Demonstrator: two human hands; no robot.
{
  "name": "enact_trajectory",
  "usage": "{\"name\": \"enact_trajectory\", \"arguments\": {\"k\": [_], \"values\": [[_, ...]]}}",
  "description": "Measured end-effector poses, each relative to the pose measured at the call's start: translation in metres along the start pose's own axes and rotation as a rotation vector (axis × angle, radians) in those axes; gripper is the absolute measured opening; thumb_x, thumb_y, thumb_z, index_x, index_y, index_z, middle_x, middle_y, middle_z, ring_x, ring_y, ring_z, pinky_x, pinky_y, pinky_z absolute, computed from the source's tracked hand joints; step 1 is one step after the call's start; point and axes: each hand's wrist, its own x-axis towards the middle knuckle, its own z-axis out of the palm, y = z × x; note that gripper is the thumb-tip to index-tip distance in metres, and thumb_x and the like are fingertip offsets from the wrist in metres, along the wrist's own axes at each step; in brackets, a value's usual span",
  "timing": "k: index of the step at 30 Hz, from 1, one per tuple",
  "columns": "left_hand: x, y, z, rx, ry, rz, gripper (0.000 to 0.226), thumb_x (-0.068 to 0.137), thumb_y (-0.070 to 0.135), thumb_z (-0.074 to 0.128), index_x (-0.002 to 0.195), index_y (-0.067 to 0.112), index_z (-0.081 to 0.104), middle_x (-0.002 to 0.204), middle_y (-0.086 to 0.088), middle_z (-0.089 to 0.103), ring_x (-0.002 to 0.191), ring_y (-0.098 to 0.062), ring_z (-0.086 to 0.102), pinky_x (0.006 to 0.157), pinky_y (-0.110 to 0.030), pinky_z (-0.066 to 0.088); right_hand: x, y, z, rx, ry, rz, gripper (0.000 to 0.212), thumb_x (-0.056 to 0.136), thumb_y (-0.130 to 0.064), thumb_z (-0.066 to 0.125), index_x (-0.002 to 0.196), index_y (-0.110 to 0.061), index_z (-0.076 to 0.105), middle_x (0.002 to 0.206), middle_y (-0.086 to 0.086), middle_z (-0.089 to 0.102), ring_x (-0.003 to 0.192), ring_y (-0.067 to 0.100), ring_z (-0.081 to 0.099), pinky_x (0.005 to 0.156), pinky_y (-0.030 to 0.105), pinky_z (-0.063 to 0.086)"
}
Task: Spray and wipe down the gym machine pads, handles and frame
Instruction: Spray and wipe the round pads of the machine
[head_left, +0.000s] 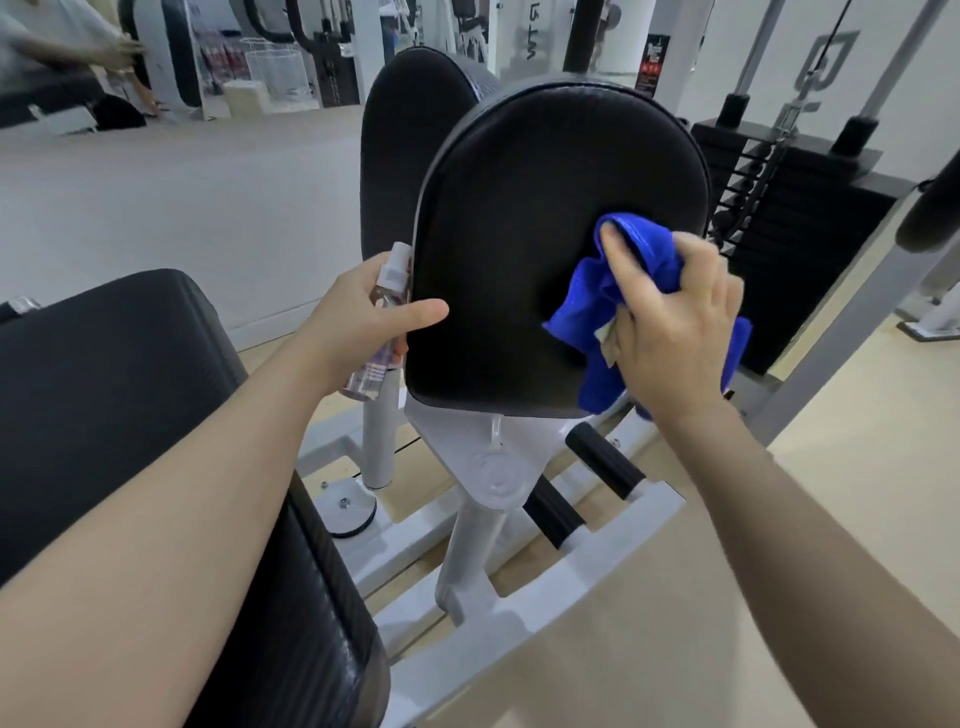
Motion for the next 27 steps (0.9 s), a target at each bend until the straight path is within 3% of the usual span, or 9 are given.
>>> {"name": "enact_trajectory", "arguments": {"k": [4,6,9,12,15,17,19,22,27], "values": [[0.000,0.000,0.000,-0.008,0.009,-0.005,0.034,0.081,0.034,0.067,0.111,0.028,0.053,0.092,-0.001,0.061,0.074,-0.017,0.058,0.067,-0.033,0.050,-0.055,-0.019,0.009,0.169,-0.294,0.115,0.038,0.088,-0.023,0.045,0.125,-0.029,0.050,0.114,-0.001,0.046,0.100,0.020,0.041,0.088,0.039,0.038],[0.000,0.001,0.000,0.008,0.023,-0.008,0.040,0.081,0.035,0.067,0.117,0.025,0.051,0.092,-0.001,0.060,0.075,-0.017,0.058,0.067,-0.032,0.050,-0.075,-0.023,0.007,0.126,-0.346,-0.010,0.047,0.081,-0.020,0.051,0.128,-0.022,0.046,0.114,0.006,0.044,0.098,0.024,0.040,0.087,0.038,0.034],[0.000,0.000,0.000,0.015,0.025,-0.014,0.045,0.081,0.034,0.067,0.121,0.021,0.050,0.092,-0.001,0.059,0.075,-0.018,0.057,0.067,-0.033,0.050,-0.050,-0.009,0.000,0.044,-0.235,-0.110,0.055,0.071,-0.016,0.055,0.126,-0.021,0.050,0.110,0.014,0.045,0.092,0.026,0.038,0.078,0.037,0.028],[0.001,0.000,0.000,0.012,0.018,-0.022,0.047,0.082,0.035,0.067,0.124,0.021,0.049,0.098,-0.003,0.060,0.078,-0.018,0.059,0.069,-0.034,0.051,0.001,0.011,-0.007,0.055,0.035,0.185,0.052,0.076,-0.009,0.051,0.127,-0.020,0.054,0.101,0.023,0.056,0.092,0.024,0.037,0.075,0.033,0.026],[0.001,0.002,0.001,0.008,0.005,-0.026,0.042,0.083,0.034,0.066,0.120,0.023,0.051,0.097,-0.004,0.061,0.072,-0.016,0.059,0.064,-0.030,0.051,0.012,0.014,-0.003,0.066,0.101,0.291,0.045,0.087,-0.005,0.047,0.131,-0.016,0.052,0.102,0.022,0.056,0.095,0.020,0.040,0.079,0.032,0.031],[0.000,0.003,0.002,0.001,-0.001,-0.011,0.036,0.084,0.031,0.065,0.116,0.023,0.052,0.090,-0.003,0.060,0.064,-0.014,0.056,0.057,-0.025,0.048,-0.014,0.008,0.001,0.132,-0.002,0.254,0.039,0.086,-0.009,0.048,0.123,-0.020,0.056,0.100,0.018,0.059,0.093,0.021,0.045,0.081,0.036,0.038],[-0.001,0.002,0.002,0.002,-0.005,-0.009,0.036,0.084,0.031,0.065,0.116,0.023,0.052,0.093,-0.006,0.061,0.067,-0.016,0.057,0.057,-0.025,0.048,-0.047,-0.006,-0.003,0.303,-0.281,0.367,0.020,0.089,-0.027,0.050,0.098,-0.040,0.062,0.095,-0.001,0.063,0.092,0.018,0.055,0.087,0.041,0.046],[0.000,0.001,0.001,0.005,0.000,-0.015,0.036,0.084,0.033,0.064,0.117,0.024,0.052,0.102,-0.010,0.061,0.074,-0.019,0.058,0.061,-0.028,0.049,-0.073,-0.015,-0.011,0.283,-0.582,0.253,0.020,0.093,-0.044,0.039,0.093,-0.058,0.054,0.103,-0.016,0.052,0.110,0.018,0.051,0.101,0.029,0.033],[0.004,0.000,0.002,0.007,-0.010,-0.020,0.042,0.083,0.035,0.065,0.121,0.024,0.051,0.102,-0.006,0.061,0.080,-0.021,0.060,0.068,-0.033,0.049,-0.024,0.012,0.000,0.069,-0.055,0.208,0.048,0.087,-0.007,0.045,0.127,-0.034,0.045,0.110,0.003,0.041,0.094,0.022,0.041,0.084,0.034,0.029]]}}
